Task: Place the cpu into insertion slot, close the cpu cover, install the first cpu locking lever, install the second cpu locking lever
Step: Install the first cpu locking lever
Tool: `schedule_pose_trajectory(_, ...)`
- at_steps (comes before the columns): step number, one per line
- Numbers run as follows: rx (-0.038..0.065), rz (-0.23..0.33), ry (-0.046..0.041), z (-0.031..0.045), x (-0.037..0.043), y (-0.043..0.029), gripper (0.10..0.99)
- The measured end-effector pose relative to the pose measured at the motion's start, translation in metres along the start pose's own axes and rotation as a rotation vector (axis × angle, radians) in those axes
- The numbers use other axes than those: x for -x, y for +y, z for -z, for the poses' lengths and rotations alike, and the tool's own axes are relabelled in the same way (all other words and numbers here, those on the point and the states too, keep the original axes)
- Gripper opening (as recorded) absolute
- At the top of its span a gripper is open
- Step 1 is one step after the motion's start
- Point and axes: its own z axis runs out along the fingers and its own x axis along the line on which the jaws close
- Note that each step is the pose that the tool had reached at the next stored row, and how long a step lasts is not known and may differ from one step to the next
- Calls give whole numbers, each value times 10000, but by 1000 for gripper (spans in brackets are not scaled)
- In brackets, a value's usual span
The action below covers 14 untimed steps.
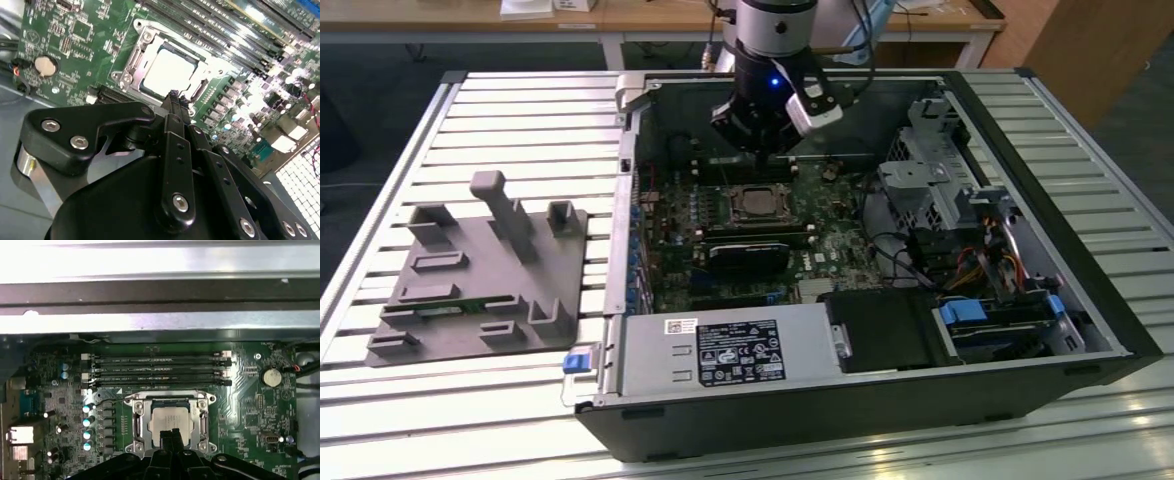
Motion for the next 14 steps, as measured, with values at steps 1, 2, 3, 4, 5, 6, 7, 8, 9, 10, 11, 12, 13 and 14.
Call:
schedule_pose_trajectory(1, 179, 9, 6, -1, 0, 0, 106)
schedule_pose_trajectory(2, 358, 12, 14, -2, 0, 0, 106)
schedule_pose_trajectory(3, 475, 13, 20, -5, 0, 0, 106)
schedule_pose_trajectory(4, 495, 12, 19, -9, -1, 1, 106)
schedule_pose_trajectory(5, 495, 11, 19, -12, -7, 0, 106)
schedule_pose_trajectory(6, 493, 13, 21, -13, -27, -1, 106)
schedule_pose_trajectory(7, 493, 14, 21, -14, -58, -3, 106)
schedule_pose_trajectory(8, 492, 11, 21, -15, -99, -5, 106)
schedule_pose_trajectory(9, 492, 14, 21, -17, -141, -6, 106)
schedule_pose_trajectory(10, 494, 13, 20, -18, -176, -7, 106)
schedule_pose_trajectory(11, 494, 11, 20, -19, -204, -9, 106)
schedule_pose_trajectory(12, 494, 12, 20, -19, -231, -10, 106)
schedule_pose_trajectory(13, 493, 13, 20, -20, -260, -11, 106)
schedule_pose_trajectory(14, 493, 13, 20, -20, -286, -12, 106)
